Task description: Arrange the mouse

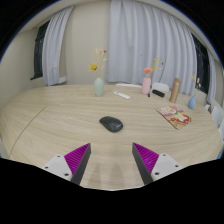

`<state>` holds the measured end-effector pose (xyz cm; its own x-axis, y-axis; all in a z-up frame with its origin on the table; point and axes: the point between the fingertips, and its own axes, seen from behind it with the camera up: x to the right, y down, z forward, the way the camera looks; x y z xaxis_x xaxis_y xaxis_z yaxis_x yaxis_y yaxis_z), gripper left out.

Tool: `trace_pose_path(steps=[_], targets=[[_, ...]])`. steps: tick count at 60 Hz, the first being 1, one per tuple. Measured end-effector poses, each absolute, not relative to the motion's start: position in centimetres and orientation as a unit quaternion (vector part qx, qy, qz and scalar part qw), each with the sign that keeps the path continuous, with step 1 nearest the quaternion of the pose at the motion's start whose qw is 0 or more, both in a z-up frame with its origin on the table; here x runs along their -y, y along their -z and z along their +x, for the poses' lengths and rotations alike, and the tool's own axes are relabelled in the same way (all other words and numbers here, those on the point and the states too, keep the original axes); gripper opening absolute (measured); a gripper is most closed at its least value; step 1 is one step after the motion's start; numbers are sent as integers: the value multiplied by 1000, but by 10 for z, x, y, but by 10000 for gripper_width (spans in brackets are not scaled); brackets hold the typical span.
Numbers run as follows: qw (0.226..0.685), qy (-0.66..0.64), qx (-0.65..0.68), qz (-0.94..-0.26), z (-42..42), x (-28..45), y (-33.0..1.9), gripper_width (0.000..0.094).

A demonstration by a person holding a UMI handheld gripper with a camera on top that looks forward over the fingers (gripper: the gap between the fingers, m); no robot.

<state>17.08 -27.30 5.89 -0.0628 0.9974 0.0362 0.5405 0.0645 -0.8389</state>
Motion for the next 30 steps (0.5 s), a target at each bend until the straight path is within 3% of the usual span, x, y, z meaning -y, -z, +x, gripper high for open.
trace_pose_path(steps=[30], targets=[[340,-308,650,-606,42,266,-1,851]])
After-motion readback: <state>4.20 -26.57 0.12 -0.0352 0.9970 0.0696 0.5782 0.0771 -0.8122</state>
